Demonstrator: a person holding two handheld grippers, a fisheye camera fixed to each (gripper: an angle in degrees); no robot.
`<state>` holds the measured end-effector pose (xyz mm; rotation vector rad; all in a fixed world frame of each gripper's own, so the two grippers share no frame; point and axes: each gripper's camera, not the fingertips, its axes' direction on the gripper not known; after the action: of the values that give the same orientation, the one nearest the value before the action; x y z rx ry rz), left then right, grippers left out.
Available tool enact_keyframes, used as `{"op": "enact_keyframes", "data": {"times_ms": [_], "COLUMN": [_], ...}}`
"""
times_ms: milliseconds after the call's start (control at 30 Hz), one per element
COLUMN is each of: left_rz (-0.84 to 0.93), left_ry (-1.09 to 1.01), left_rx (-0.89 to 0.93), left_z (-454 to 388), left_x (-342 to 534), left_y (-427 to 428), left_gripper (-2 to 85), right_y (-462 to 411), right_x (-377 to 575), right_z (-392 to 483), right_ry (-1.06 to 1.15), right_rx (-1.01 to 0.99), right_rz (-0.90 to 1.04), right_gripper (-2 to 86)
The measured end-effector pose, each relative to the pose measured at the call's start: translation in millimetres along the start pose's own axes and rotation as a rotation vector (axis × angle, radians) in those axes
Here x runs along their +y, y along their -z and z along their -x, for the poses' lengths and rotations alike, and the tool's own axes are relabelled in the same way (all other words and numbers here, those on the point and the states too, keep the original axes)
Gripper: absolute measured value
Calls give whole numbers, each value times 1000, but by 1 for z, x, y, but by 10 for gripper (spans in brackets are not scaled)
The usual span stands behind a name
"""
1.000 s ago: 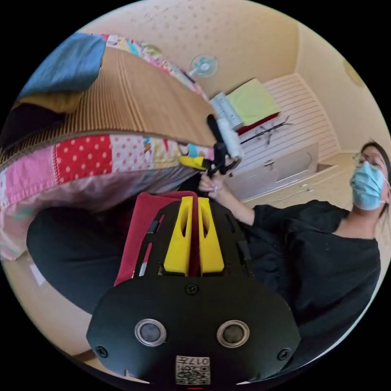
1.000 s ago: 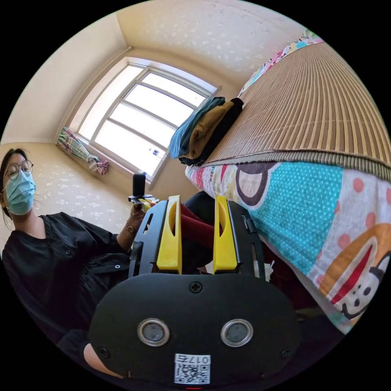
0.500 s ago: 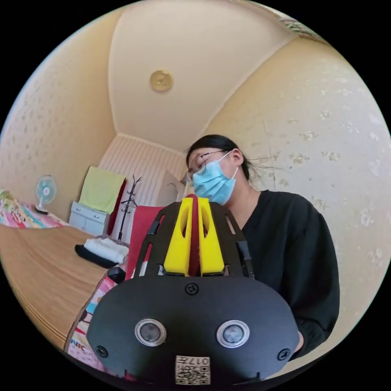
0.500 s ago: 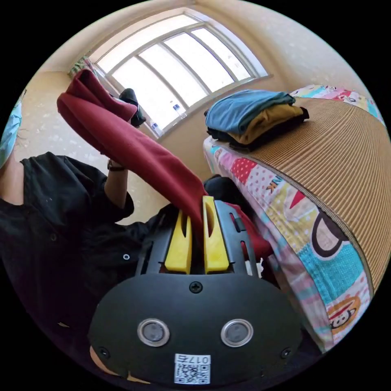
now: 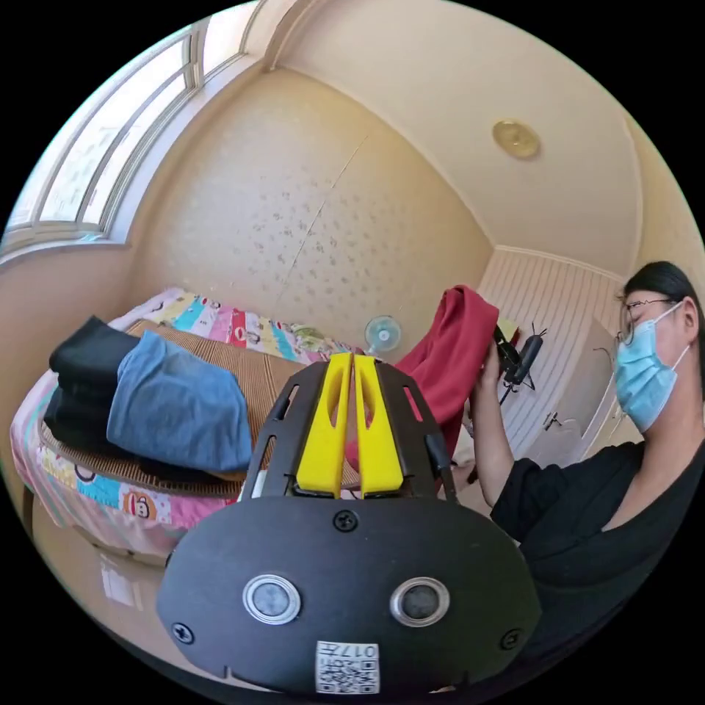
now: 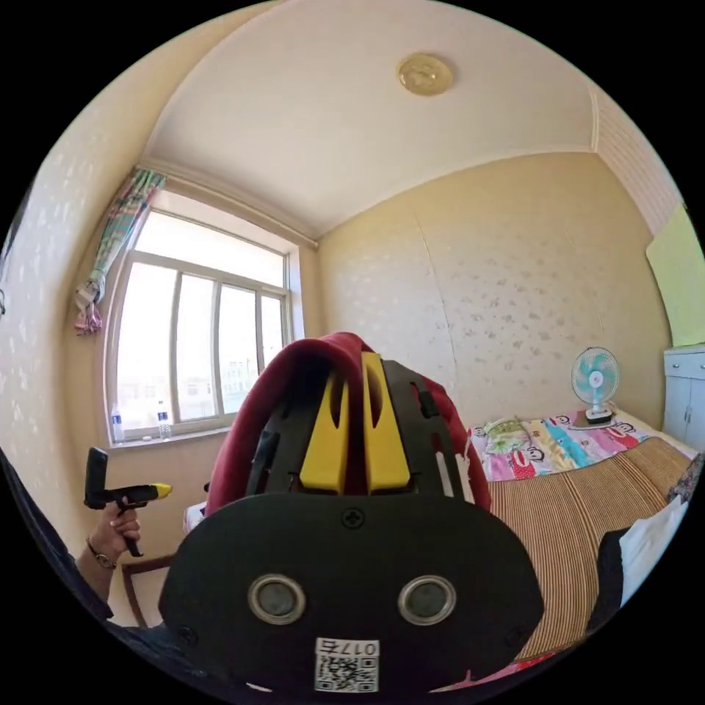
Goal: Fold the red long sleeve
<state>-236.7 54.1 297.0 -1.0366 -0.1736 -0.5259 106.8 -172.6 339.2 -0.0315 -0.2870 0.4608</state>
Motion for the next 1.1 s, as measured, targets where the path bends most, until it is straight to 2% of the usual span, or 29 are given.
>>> {"op": "enact_keyframes", "data": {"times_ms": [33, 67, 100, 200, 267, 333, 400, 467, 533, 600, 767, 900, 967, 1100], "left_rz": [64, 132, 168, 332, 403, 420, 423, 423, 437, 467, 566, 625, 643, 653], "left_ry": [43, 83, 102, 176, 215, 238, 252, 248, 235, 214, 165, 163, 143, 122], "left_rx": [13, 14, 10, 65, 182, 247, 275, 261, 242, 235, 255, 280, 245, 145], "left_z": [9, 16, 19, 29, 31, 33, 34, 30, 24, 14, -18, -36, -48, -58], "left_x": [10, 21, 28, 57, 71, 75, 76, 74, 73, 73, 81, 90, 96, 101], "left_y": [-14, -31, -41, -89, -116, -129, -136, -146, -156, -170, -218, -241, -247, -249], "left_gripper": [-9, -10, -10, -9, -7, -6, -6, -5, -5, -5, -3, 3, 14, 35], "right_y": [-65, -98, -157, -229, -223, -197, -154, -130, -122, -126, -154, -185, -174, -98], "right_x": [16, 30, 67, 170, 204, 223, 241, 256, 278, 293, 323, 323, 302, 199], "right_z": [-25, -37, -62, -121, -147, -168, -197, -222, -266, -302, -372, -379, -362, -275], "right_ry": [-21, -26, -45, -216, -319, -397, -463, -499, -574, -642, -771, -728, -670, -422], "right_rx": [-55, -79, -109, -208, -276, -248, -110, 45, 290, 348, 186, 18, 50, 19], "right_rz": [226, 341, 541, 732, 689, 587, 460, 418, 482, 541, 592, 658, 620, 356], "right_gripper": [62, 67, 76, 86, 84, 88, 97, 105, 120, 134, 129, 48, 36, 22]}}
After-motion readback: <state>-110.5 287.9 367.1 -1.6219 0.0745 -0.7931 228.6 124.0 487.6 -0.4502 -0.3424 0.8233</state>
